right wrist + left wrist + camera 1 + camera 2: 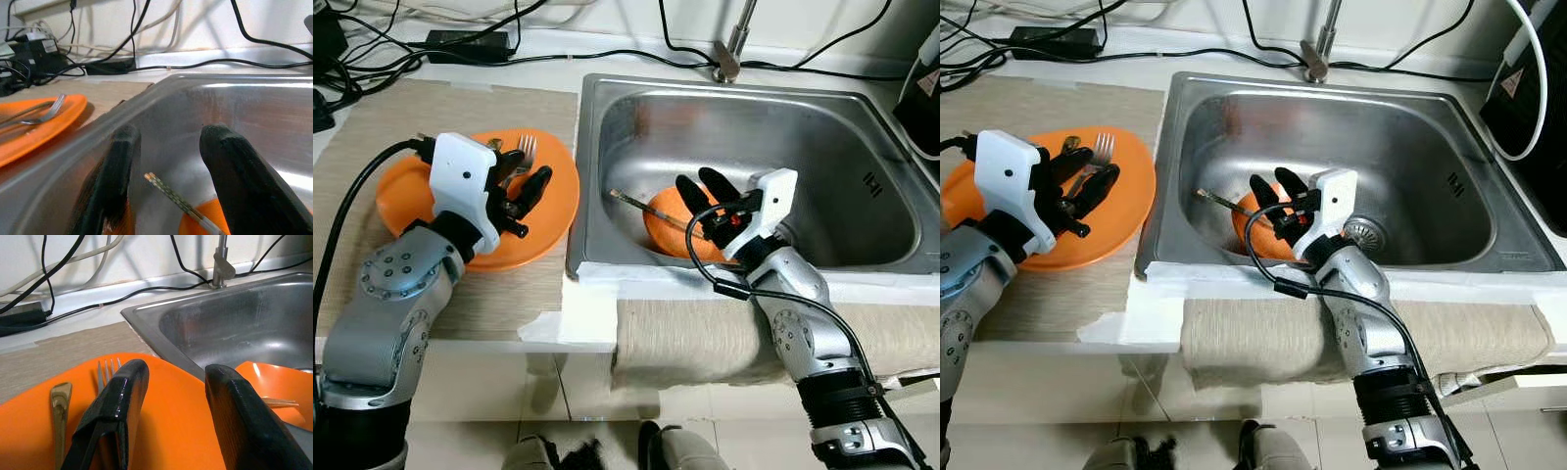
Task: Kitchen organization
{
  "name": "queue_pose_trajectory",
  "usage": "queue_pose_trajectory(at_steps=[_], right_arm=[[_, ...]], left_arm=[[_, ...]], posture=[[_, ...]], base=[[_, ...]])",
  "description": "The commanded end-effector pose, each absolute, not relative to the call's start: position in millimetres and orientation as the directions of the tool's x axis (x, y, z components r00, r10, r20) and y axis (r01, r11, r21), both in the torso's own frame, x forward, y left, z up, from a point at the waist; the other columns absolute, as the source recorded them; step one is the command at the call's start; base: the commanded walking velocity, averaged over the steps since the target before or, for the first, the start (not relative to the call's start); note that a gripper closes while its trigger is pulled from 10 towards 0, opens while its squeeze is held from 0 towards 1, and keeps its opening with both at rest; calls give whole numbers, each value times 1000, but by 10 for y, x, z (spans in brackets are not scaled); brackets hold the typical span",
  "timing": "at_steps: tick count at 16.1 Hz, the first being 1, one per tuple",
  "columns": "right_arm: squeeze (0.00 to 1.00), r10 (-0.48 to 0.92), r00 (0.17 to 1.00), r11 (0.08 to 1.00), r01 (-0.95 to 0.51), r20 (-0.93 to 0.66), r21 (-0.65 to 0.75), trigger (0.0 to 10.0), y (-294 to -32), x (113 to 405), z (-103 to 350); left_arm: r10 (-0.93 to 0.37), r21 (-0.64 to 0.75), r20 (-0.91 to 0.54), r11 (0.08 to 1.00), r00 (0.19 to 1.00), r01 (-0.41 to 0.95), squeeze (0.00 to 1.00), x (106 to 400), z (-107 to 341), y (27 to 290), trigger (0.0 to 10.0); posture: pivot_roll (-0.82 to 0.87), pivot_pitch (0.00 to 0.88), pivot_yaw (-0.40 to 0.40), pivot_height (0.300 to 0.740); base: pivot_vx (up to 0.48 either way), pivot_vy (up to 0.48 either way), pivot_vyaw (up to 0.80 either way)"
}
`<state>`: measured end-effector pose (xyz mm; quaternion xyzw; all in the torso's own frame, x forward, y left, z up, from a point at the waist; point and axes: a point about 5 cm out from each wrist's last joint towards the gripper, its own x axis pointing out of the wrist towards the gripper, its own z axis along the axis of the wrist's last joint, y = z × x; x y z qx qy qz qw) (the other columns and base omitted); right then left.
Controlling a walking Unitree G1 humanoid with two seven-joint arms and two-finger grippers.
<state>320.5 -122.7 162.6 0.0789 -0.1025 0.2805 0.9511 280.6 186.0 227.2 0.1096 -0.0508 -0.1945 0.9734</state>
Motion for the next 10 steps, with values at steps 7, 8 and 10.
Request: queue_pose_trajectory(at_steps=[7,8,10], right_arm=[[0,499,858,849,-512,120,131,10000,-1297,3131,1288],[0,496,860,850,-509,119,134,10000,-1296,3131,1287],[0,496,860,849,-510,121,137,10000,-1292,3130,1287]], left_arm=[[-451,254,31,866,892,430,0,2752,2228,1800,10000],[-456,252,31,865,890,434,0,2747,2226,1794,10000],[-455,246,42,867,889,433,0,2751,2240,1790,10000]], posture=[[-148,190,-59,740],[-149,190,-59,740],[-149,190,-60,740]], base=[[0,0,0],[0,0,0],[0,0,0]])
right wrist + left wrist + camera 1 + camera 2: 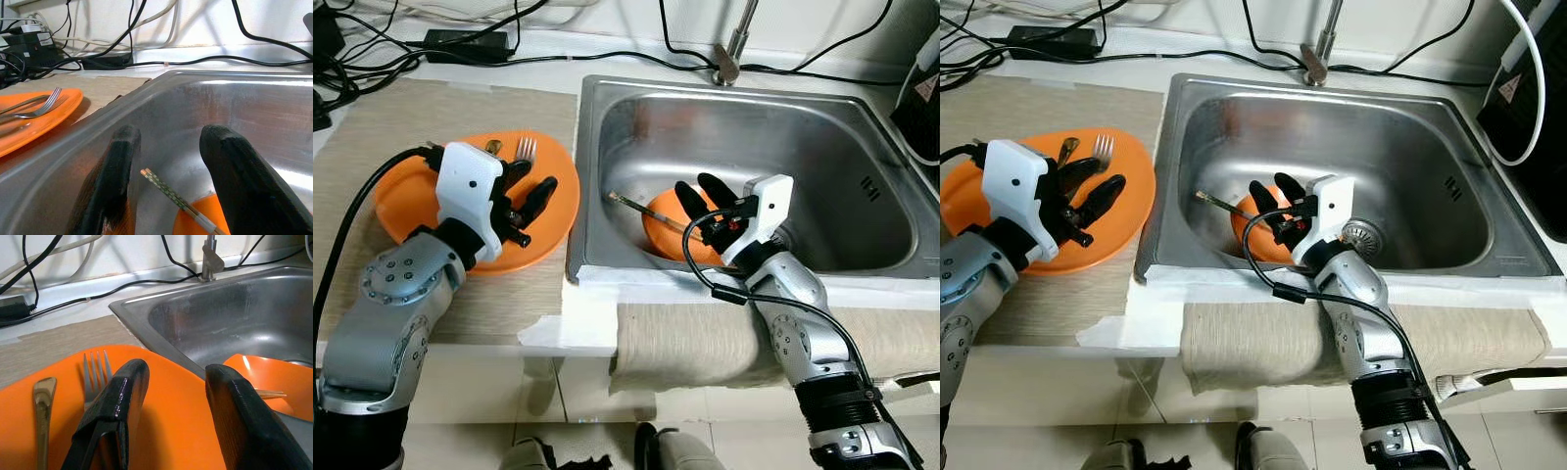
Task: Kitchen organization
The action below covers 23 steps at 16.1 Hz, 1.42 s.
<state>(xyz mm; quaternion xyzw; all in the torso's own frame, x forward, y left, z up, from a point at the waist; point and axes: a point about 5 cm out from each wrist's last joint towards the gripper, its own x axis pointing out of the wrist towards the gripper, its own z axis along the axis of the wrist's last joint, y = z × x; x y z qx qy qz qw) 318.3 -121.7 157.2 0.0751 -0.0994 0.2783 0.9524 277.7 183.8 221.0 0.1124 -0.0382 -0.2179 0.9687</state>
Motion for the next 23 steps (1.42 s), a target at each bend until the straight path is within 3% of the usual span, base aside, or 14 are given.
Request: queue_pose_trajectory(at_steps=[1,6,13,23], right_arm=[[0,497,858,848,-512,126,136,10000,-1286,3145,1309],[0,493,860,850,-508,130,141,10000,-1292,3147,1316],[0,515,847,837,-530,129,135,10000,-1275,3131,1332],[0,545,830,819,-557,118,134,10000,-1249,3112,1329]], left_arm=[[-474,235,59,862,879,449,0,2753,2272,1773,10000],[-544,227,52,823,837,521,0,2682,2268,1740,10000],[-602,241,-28,771,798,590,0,2550,2283,2039,10000],[-377,286,-41,883,925,372,0,2724,2378,2514,10000]], posture=[[-150,190,-60,740],[-149,192,-66,740],[-140,203,-73,740],[-137,202,-76,740]], base=[[0,0,0],[0,0,0],[0,0,0],[0,0,0]])
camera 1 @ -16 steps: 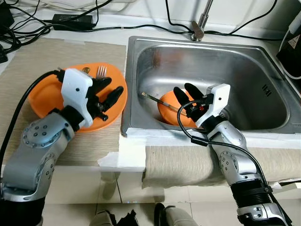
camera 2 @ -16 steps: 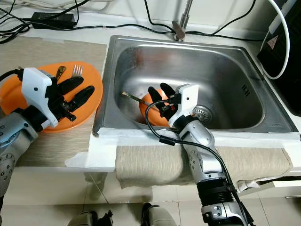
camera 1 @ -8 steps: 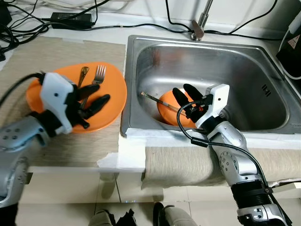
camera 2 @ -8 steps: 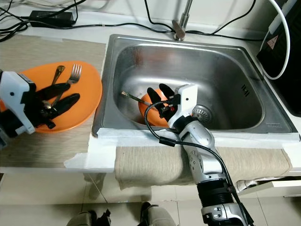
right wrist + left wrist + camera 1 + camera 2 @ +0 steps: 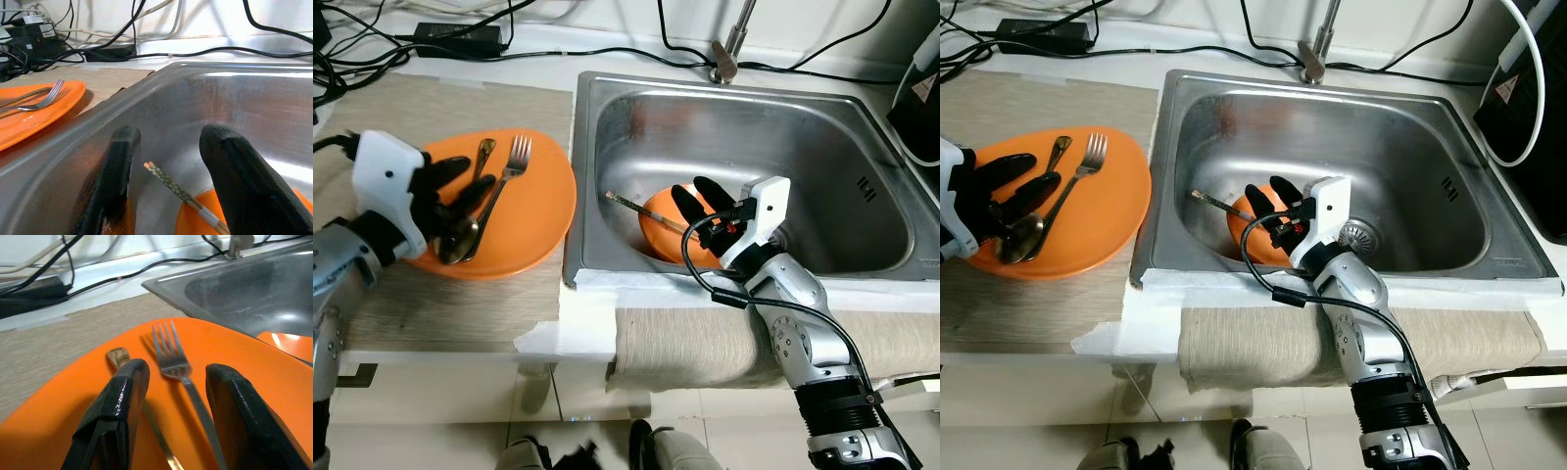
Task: Kitchen organization
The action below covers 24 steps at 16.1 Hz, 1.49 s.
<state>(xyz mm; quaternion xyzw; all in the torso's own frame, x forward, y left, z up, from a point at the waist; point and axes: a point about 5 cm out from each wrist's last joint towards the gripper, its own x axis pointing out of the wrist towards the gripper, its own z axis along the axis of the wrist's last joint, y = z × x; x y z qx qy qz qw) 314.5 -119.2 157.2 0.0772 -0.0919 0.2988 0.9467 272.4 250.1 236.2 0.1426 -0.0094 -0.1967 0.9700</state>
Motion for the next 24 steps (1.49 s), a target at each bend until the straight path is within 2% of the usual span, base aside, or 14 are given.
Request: queue_pose_trajectory(at_steps=[1,9,11,14,16,20,24], right_arm=[[0,549,827,817,-561,119,132,10000,-1246,3110,1333],[0,570,813,803,-582,121,130,10000,-1234,3072,1328],[0,568,805,799,-589,170,118,10000,-1237,3068,1434],[0,644,678,703,-707,354,78,10000,-1134,2932,1847],[0,680,633,663,-746,371,57,10000,-1101,2863,1929],[0,781,558,577,-816,280,17,10000,-1010,2808,1840],[0,826,474,488,-872,306,34,10000,-931,2718,1931]], left_arm=[[-374,274,-53,886,926,374,0,2741,2361,2513,10000],[-360,259,-106,890,927,375,0,2889,2283,2517,10000],[-334,264,-100,899,937,349,0,2920,2296,2537,10000],[-317,273,-77,905,945,326,0,2909,2336,2566,10000],[-320,267,-69,907,945,326,0,2875,2340,2569,10000],[-321,267,-88,905,943,333,0,2897,2315,2602,10000],[-317,268,-82,906,945,327,0,2890,2339,2622,10000]], posture=[[-137,202,-76,740],[-143,180,-70,740],[-144,182,-68,740],[-138,184,-67,740],[-136,183,-70,740],[-142,185,-73,740],[-138,182,-78,740]], base=[[0,0,0],[0,0,0],[0,0,0],[0,0,0],[0,0,0],[0,0,0],[0,0,0]])
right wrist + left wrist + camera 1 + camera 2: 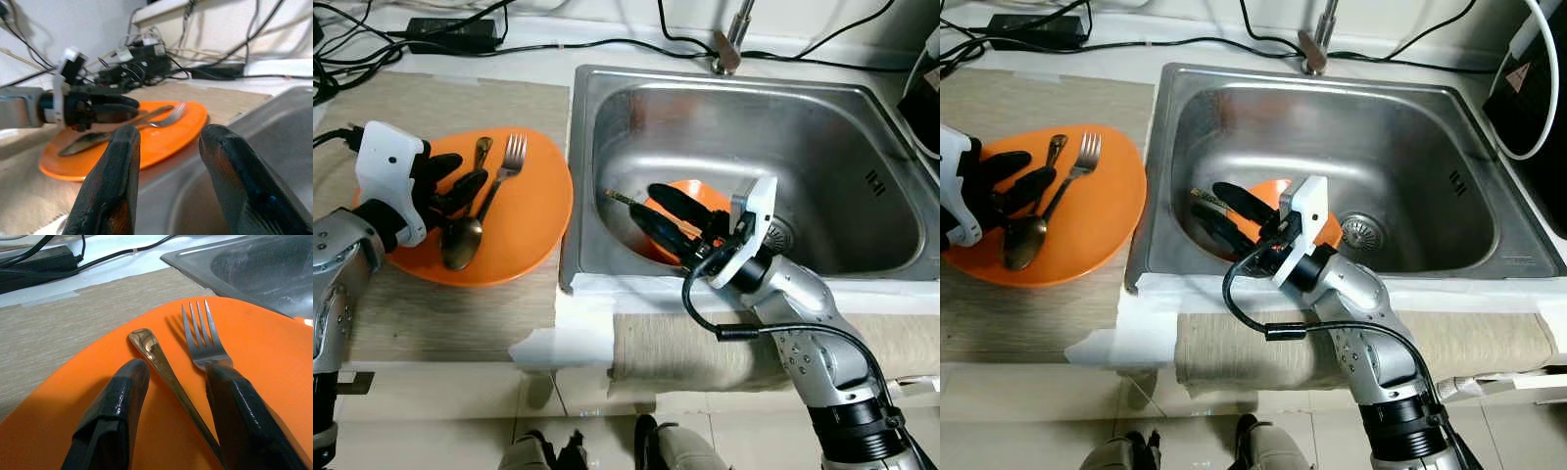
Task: Kitchen organization
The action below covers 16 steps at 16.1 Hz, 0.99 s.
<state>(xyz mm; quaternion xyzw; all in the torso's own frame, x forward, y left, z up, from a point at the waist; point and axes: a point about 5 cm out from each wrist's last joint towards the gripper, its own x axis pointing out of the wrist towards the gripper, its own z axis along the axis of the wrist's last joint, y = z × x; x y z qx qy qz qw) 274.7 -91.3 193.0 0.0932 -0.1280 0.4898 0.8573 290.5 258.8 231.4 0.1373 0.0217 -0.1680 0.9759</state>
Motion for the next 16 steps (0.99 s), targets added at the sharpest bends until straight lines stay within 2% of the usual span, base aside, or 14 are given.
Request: queue_pose_trajectory(at_steps=[1,5,8,12,14,15,16], right_arm=[[0,836,461,477,-879,297,20,10000,-923,2686,1928],[0,830,472,490,-871,298,13,10000,-1005,2634,1980],[0,855,440,461,-887,273,-15,10000,-1046,2581,2036],[0,831,492,512,-859,258,-13,10000,-1084,2650,2060],[0,835,487,507,-862,255,-12,10000,-1052,2660,2077],[0,840,482,501,-865,250,-15,10000,-1043,2656,2074],[0,846,477,495,-869,239,-19,10000,-1041,2656,2067]], left_arm=[[-318,276,-88,903,944,330,0,2878,2333,2622,10000],[-322,256,-80,908,943,331,0,2845,2318,2644,10000],[-356,238,-74,901,931,363,0,2829,2304,2639,10000],[-350,203,-82,911,933,359,0,2835,2230,2633,10000],[-356,184,-90,912,930,366,0,2872,2206,2633,10000],[-364,180,-98,909,926,377,447,2901,2221,2631,10000],[-392,175,-107,897,914,405,1000,2951,2277,2611,10000]], posture=[[-136,180,-80,740],[-140,182,-80,740],[-149,184,-77,740],[-141,186,-81,740],[-131,188,-87,740],[-125,188,-89,740],[-123,189,-91,740]], base=[[0,0,0],[0,0,0],[0,0,0],[0,0,0],[0,0,0],[0,0,0],[0,0,0]])
